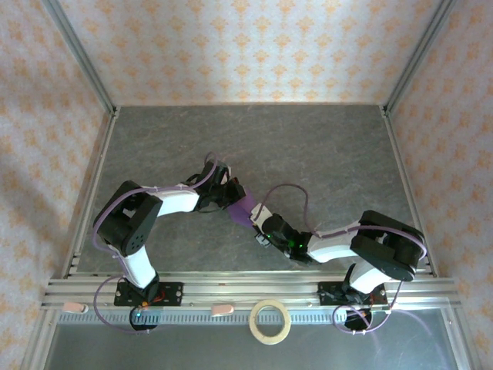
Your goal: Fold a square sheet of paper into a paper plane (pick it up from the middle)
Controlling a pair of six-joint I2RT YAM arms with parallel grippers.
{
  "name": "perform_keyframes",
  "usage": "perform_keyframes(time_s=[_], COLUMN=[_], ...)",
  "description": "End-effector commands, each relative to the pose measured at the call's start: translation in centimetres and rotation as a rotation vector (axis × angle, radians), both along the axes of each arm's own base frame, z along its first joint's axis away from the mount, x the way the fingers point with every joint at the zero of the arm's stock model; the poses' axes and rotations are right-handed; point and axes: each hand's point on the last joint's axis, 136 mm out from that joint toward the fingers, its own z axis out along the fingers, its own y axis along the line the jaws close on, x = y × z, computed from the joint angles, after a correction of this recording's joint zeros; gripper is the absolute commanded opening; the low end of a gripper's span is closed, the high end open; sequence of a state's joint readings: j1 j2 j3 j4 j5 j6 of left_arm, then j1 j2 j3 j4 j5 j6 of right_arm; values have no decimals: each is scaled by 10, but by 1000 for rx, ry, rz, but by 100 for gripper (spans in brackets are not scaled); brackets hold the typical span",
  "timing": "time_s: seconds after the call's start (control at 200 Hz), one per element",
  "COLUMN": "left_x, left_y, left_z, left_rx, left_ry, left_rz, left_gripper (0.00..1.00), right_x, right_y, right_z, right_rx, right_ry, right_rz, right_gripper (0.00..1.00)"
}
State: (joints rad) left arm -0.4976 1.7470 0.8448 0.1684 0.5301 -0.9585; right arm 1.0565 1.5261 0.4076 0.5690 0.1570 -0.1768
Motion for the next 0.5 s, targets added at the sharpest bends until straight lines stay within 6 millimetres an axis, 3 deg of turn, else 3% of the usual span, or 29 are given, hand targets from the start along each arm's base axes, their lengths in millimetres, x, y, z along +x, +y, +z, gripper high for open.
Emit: perform_keyframes(time_s=[0.0, 0.16, 0.495], left_x=[5, 5, 4], left_y=[-5, -5, -4], left_z=[11, 11, 13], left_rx=[9, 11, 11], left_ry=[-42, -42, -46], left_rz=[-13, -13, -10], left_gripper=[6, 6, 6], right_x=[6, 6, 5], right_y=[-3, -3, -1], right_z=[0, 1, 2], right_rx=[-8, -6, 13], right_ry=[-10, -12, 0], right_rz=[-29, -31, -24], right_gripper=[16, 17, 2])
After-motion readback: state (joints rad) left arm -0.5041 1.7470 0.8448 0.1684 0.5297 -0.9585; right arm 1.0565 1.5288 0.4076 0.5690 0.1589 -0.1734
